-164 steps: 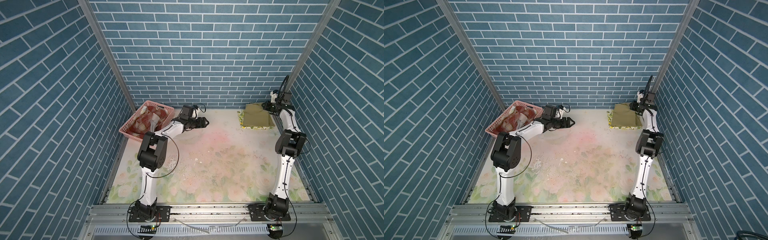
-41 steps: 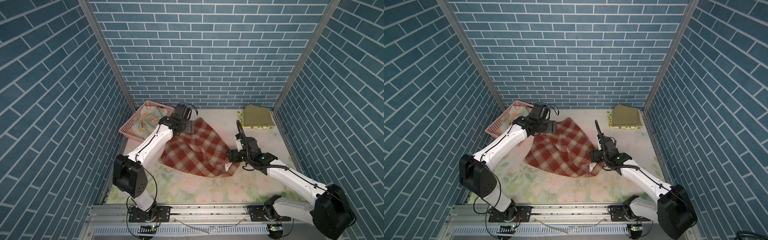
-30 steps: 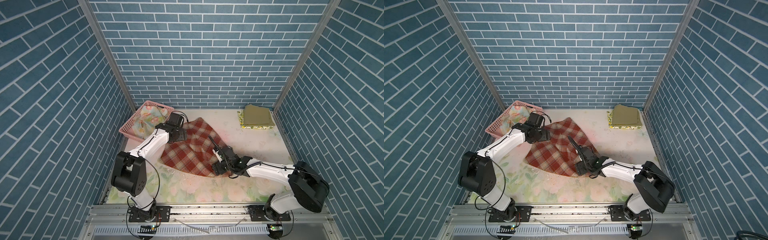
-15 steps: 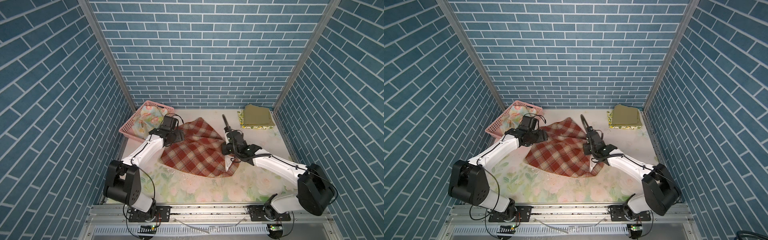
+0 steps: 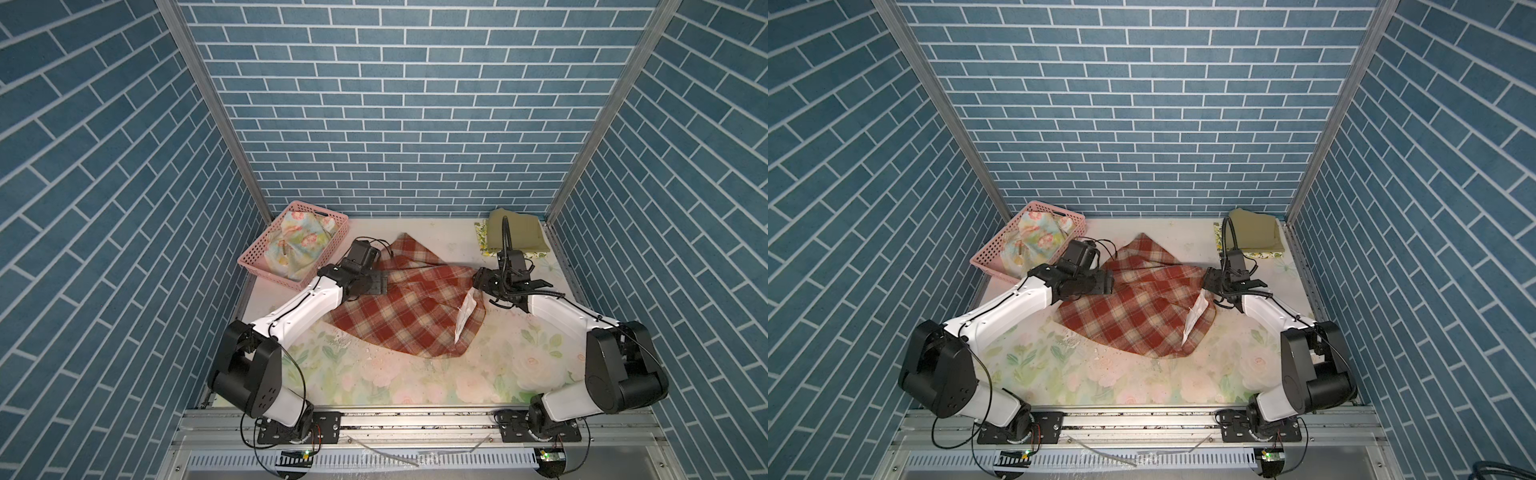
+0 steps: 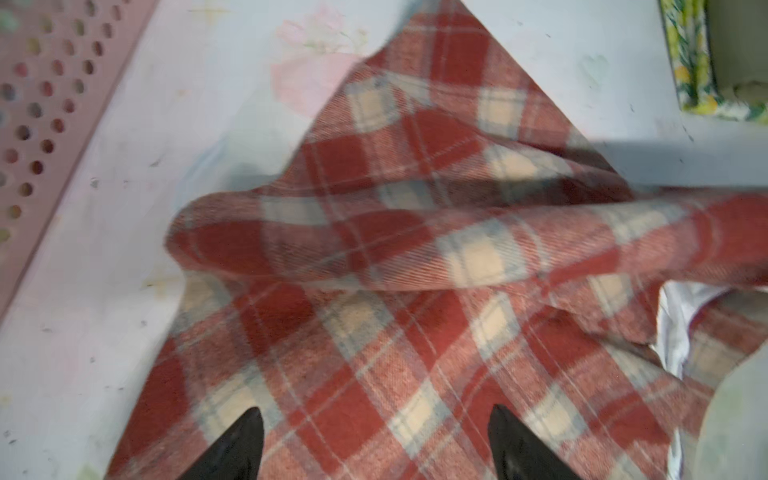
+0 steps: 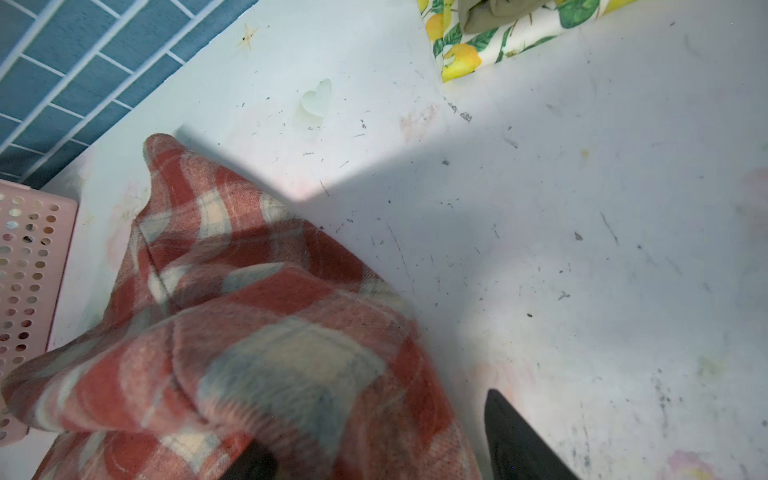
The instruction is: Fold and stack the skirts
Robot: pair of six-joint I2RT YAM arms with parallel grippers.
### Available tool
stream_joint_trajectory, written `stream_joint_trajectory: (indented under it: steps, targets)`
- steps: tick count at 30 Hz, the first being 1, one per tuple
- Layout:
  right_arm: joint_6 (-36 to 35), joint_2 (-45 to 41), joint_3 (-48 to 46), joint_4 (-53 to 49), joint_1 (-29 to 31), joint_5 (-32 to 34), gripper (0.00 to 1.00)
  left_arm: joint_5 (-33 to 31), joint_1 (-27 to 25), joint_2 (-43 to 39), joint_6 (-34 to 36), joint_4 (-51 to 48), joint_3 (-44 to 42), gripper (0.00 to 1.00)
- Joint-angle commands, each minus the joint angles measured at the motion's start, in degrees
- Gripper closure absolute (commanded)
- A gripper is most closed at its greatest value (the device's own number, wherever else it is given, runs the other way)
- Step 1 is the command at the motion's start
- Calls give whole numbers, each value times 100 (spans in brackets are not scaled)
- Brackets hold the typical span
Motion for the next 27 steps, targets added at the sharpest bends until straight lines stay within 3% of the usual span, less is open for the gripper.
stream_joint_trajectory:
  steps: [1, 7, 11, 15, 21, 27]
  targets:
    - [-140, -314, 50, -398, 4, -1, 30, -239, -611, 64, 473, 159, -85, 16]
    - [-341, -1160, -271, -995, -244, 152, 30, -562, -1999, 329, 752, 398, -23, 20]
    - [-143, -1701, -620, -1101, -748, -199, 32, -911, -2866, 1027, 799, 353, 361, 20]
    - [33, -2189, -1009, -1143, -1338, -667, 33, -1175, -3420, 1767, 887, -10, 957, 23]
    - [-14, -2478, -1356, -1207, -1957, -1172, 34, -1052, -3844, 1946, 756, -5, 930, 23]
    - [-150, -2694, -1456, -1246, -2018, -1176, 34, -976, -4010, 2253, 435, 92, 1166, 23]
